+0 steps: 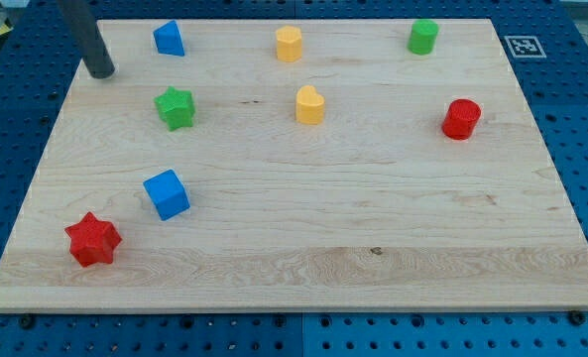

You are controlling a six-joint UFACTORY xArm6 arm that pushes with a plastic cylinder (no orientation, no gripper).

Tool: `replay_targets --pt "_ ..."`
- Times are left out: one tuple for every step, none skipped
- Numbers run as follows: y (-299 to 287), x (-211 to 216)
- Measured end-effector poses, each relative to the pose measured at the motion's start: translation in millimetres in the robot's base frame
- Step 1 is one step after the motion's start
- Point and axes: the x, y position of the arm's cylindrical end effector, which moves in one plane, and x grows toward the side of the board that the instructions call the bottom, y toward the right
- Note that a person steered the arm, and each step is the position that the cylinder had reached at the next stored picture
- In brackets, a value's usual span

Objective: Move the arm towards the blue triangle

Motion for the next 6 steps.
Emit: replay_targets --pt "16.1 -17.4" --pt "34.6 -18.0" --pt "39.8 -18.0" --pt "39.9 -18.0" --pt "45.5 -17.9" --pt "52.0 -17.8"
